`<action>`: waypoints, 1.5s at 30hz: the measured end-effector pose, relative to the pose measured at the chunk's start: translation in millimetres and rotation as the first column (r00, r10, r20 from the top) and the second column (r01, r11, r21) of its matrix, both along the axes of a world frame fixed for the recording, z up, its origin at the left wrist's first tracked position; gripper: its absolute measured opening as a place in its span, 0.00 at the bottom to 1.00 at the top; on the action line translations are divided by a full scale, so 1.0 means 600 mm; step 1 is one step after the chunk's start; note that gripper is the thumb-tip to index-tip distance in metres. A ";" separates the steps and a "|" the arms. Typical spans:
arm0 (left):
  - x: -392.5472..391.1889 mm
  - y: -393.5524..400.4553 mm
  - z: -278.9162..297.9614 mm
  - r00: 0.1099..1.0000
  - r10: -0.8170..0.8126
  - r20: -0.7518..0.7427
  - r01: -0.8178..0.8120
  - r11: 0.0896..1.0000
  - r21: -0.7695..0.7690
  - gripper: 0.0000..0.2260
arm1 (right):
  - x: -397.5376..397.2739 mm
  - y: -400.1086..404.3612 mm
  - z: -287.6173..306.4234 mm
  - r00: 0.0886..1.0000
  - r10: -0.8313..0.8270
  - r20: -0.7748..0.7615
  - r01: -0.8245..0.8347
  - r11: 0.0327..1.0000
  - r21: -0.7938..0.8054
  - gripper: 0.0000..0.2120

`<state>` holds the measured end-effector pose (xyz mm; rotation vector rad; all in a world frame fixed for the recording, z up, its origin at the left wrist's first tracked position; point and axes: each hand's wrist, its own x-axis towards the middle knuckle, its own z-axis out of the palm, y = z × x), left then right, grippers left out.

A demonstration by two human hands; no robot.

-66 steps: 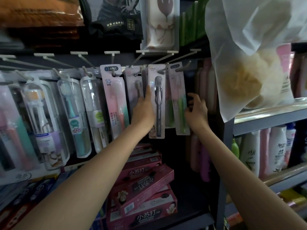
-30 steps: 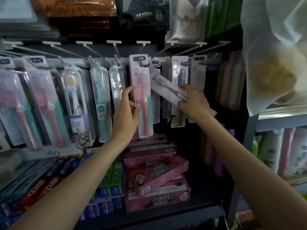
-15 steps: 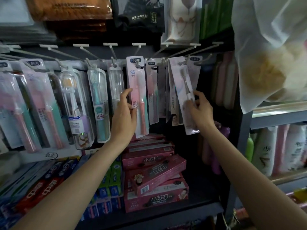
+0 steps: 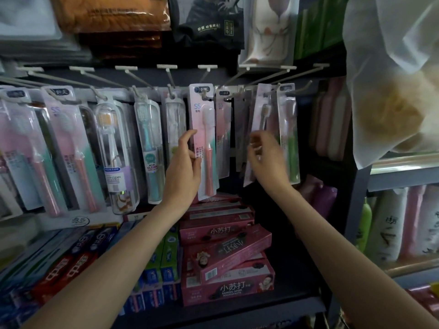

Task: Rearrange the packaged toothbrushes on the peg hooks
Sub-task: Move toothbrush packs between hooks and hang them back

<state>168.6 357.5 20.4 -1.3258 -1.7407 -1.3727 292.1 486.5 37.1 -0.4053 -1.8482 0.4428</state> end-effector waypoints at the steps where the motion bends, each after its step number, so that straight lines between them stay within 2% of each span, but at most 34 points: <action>1: -0.002 -0.002 0.001 1.000 0.009 -0.008 -0.009 1.000 -0.007 0.24 | -0.016 -0.004 -0.002 0.998 0.023 0.057 -0.025 1.000 0.019 0.12; 3: -0.006 -0.007 0.004 0.998 0.040 -0.043 -0.041 0.999 -0.023 0.24 | -0.042 -0.012 -0.005 0.995 0.047 0.084 -0.042 0.997 -0.066 0.13; 4: -0.009 -0.011 0.005 0.997 0.053 -0.060 -0.054 0.998 -0.027 0.24 | -0.050 -0.016 -0.008 0.998 0.054 0.037 -0.049 0.992 -0.114 0.12; 5: -0.012 -0.014 0.006 0.996 0.054 -0.071 -0.056 0.998 -0.030 0.24 | -0.055 -0.018 -0.012 0.998 0.052 -0.045 -0.058 0.990 -0.127 0.11; 8: -0.020 -0.020 0.007 0.995 0.039 -0.093 -0.042 0.998 -0.038 0.23 | -0.047 -0.021 -0.015 0.958 0.015 -0.286 -0.021 1.000 -0.017 0.09; 10: -0.021 -0.018 0.007 0.994 0.051 -0.096 -0.055 0.998 -0.039 0.23 | -0.034 -0.009 -0.013 0.919 -0.082 -0.386 0.067 0.996 -0.052 0.10; 13: -0.019 -0.009 0.004 0.995 0.056 -0.083 -0.059 0.998 -0.030 0.23 | -0.011 0.032 -0.012 0.835 -0.293 -0.466 0.203 0.951 -0.233 0.13; 14: -0.017 -0.006 0.002 0.997 0.039 -0.073 -0.041 0.999 -0.027 0.23 | -0.004 0.048 -0.013 0.825 -0.333 -0.456 0.221 0.934 -0.282 0.14; 16: -0.016 -0.002 0.001 0.999 0.002 -0.045 -0.003 1.000 -0.020 0.23 | 0.008 0.077 -0.012 0.870 -0.352 -0.346 0.211 0.899 -0.384 0.18; 20: -0.017 -0.001 0.002 1.000 -0.001 -0.029 0.000 1.000 -0.020 0.23 | 0.020 0.113 -0.003 0.980 -0.171 -0.103 0.084 0.820 -0.567 0.28; 23: -0.019 -0.006 0.003 1.000 0.002 -0.031 -0.003 1.000 -0.029 0.23 | 0.023 0.114 0.008 0.991 -0.131 -0.009 0.103 0.816 -0.569 0.28; 26: -0.021 -0.004 0.002 0.998 0.016 -0.053 -0.018 0.999 -0.030 0.23 | 0.027 0.103 0.013 0.983 -0.176 -0.060 0.121 0.850 -0.512 0.22; 29: -0.021 -0.002 0.000 0.998 0.016 -0.060 -0.018 1.000 -0.026 0.23 | 0.037 0.093 0.011 0.973 -0.181 -0.144 0.096 0.883 -0.459 0.23; 33: -0.018 -0.004 0.000 0.999 0.004 -0.053 -0.006 1.000 -0.024 0.24 | 0.068 0.078 0.010 0.946 -0.311 -0.097 0.253 0.889 -0.382 0.26; 38: -0.016 -0.005 0.004 0.999 -0.014 -0.035 0.013 0.999 -0.031 0.24 | 0.102 0.060 0.021 0.935 -0.355 0.006 0.344 0.901 -0.266 0.30; 43: -0.018 -0.004 0.003 0.999 -0.026 -0.029 0.025 0.999 -0.026 0.24 | 0.097 0.031 0.007 0.975 -0.201 -0.098 0.157 0.926 -0.344 0.27; 45: -0.019 -0.003 0.003 0.999 -0.025 -0.039 0.024 0.999 -0.030 0.24 | 0.088 0.023 0.009 0.981 -0.111 -0.160 0.031 0.900 -0.436 0.26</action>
